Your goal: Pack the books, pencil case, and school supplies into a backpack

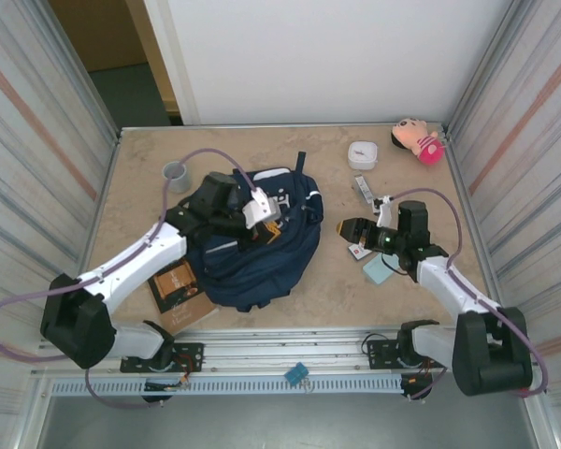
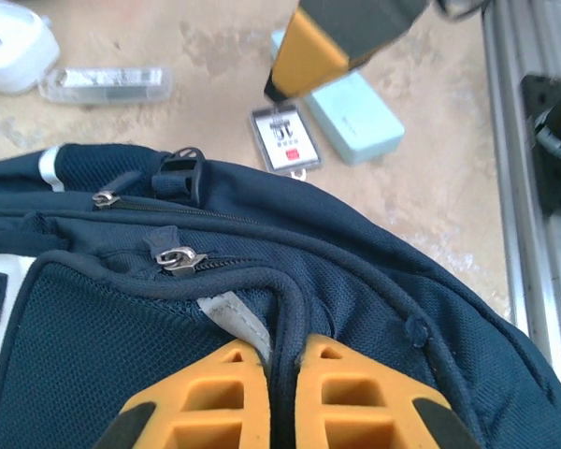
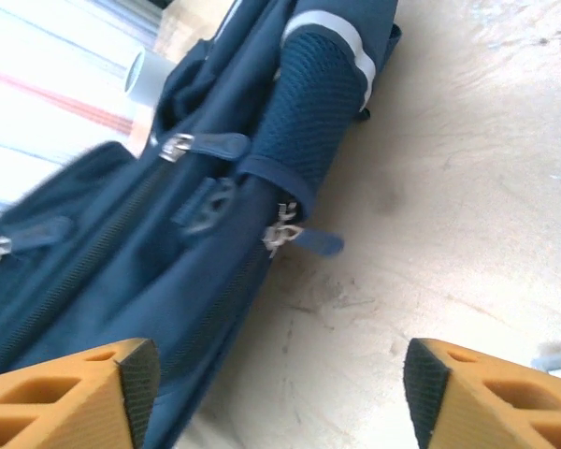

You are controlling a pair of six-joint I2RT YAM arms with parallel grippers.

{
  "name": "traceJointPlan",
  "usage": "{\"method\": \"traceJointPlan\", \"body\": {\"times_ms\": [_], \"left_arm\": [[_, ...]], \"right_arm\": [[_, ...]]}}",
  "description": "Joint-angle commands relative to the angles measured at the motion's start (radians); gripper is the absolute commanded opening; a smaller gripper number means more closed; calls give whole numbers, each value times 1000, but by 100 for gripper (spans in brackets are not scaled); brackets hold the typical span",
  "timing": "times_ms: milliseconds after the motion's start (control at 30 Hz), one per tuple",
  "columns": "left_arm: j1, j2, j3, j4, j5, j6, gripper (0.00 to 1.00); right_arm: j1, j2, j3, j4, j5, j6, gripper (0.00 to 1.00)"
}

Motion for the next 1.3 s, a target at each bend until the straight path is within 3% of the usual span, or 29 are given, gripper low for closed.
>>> {"method": "traceJointPlan", "body": {"times_ms": [0, 233, 500, 833, 867, 967, 1100, 1267], "left_arm": [[82, -80, 103, -9, 218, 42, 0], [191, -87, 183, -125, 343, 133, 0], [211, -97, 182, -145, 377, 149, 0], [218, -91, 178, -123, 365, 142, 0], [219, -91, 177, -119, 365, 139, 0], [219, -89, 166, -96, 347, 125, 0], [218, -101, 117, -21, 212, 72, 0], [184, -122, 59, 51, -15, 22, 0]], "right_arm": [[0, 57, 28, 163, -134, -58, 75], [102, 158, 114, 111, -122, -452, 72], [116, 339, 257, 142, -194, -561, 66], [169, 420, 339, 56, -312, -702, 56], [170, 422, 340, 65, -321, -697, 53], [168, 416, 344, 65, -330, -682, 30], [159, 367, 335, 1, -300, -682, 4], [162, 298, 323, -87, -257, -692, 0]]}}
